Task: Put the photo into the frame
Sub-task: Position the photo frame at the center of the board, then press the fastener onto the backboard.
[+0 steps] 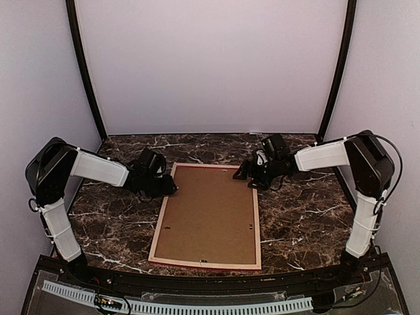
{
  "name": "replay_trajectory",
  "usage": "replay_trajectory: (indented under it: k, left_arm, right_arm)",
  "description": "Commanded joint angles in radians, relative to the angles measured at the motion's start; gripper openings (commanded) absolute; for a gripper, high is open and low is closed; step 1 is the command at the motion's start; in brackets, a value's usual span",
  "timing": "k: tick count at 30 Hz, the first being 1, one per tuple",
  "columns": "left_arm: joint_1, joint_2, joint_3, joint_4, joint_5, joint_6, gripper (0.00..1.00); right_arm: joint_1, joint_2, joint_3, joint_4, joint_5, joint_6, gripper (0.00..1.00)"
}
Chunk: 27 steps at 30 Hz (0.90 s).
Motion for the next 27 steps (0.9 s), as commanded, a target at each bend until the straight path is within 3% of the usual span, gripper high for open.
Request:
replay_trajectory:
  k: [1, 13, 27]
  left_arm:
    - [-0.018, 0.022, -0.075, -0.082, 0.012, -0.054, 0.46]
    - [-0.017, 0.015, -0.103, -0.051, 0.011, -0.075, 0.44]
    - [-0.018, 0.011, -0.096, -0.051, 0.017, -0.07, 0.45]
  right_arm:
    - [0.006, -0.051, -0.03, 0.044, -0.033, 0.055, 0.8]
    - [0.006, -0.092, 0.012, -0.064, 0.072, -0.022, 0.84]
    - [0.01, -0.009, 0.021, -0.08, 0.06, -0.066, 0.83]
